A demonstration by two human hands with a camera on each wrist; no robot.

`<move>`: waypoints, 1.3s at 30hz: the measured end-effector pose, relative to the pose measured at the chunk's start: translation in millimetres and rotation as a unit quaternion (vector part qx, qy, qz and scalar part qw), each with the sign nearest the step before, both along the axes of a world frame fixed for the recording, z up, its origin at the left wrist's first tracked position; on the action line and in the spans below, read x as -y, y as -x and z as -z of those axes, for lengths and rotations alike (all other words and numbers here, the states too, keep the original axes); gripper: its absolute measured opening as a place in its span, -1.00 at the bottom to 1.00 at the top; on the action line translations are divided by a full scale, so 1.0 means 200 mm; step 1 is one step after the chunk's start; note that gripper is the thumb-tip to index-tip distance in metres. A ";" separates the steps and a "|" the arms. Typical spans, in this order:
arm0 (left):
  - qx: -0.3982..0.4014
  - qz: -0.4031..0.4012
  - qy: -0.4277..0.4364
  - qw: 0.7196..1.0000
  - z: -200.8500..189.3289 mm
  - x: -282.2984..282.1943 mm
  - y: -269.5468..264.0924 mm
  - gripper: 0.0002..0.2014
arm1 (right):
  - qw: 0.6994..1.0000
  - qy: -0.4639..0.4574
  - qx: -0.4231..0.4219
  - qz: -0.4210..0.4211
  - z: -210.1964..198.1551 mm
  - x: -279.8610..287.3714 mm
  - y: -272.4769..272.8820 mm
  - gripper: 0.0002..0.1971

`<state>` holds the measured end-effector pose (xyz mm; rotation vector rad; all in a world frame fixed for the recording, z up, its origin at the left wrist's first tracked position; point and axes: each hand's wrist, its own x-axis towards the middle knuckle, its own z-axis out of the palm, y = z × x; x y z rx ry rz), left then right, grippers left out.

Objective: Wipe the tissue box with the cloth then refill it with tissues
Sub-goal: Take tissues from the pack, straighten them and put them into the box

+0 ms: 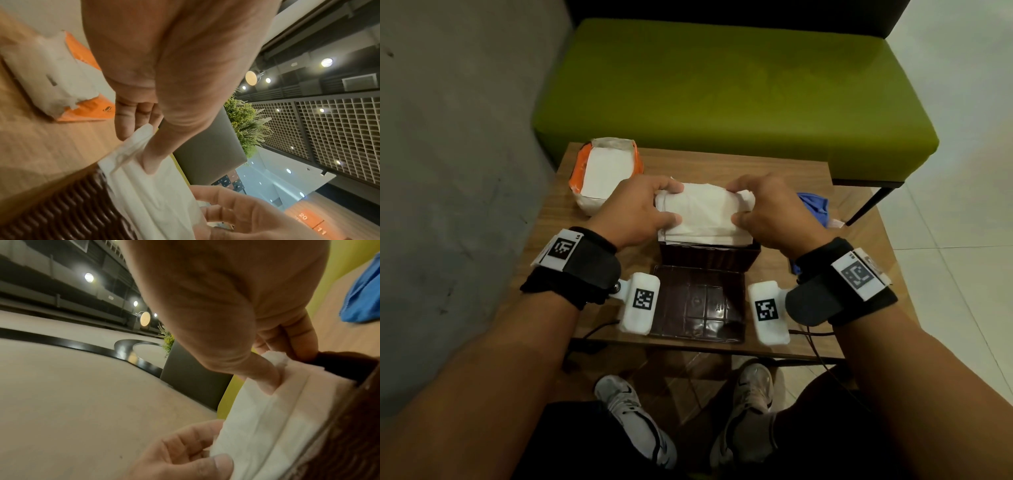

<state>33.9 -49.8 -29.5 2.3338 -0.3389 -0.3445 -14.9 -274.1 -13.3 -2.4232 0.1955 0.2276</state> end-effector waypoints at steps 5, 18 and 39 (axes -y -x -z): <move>0.025 0.047 -0.069 0.996 -0.01 0.01 -0.03 -0.45 | 0.998 0.064 -0.016 0.003 0.03 -0.04 0.00 -0.60; 0.057 0.066 -0.115 0.990 0.07 0.03 -0.01 -0.48 | 0.994 0.105 -0.011 -0.008 0.09 -0.03 -0.02 -0.57; -0.024 0.063 -0.260 0.963 0.14 0.12 -0.04 -0.48 | 0.948 0.288 0.123 -0.058 0.13 0.00 0.06 -0.59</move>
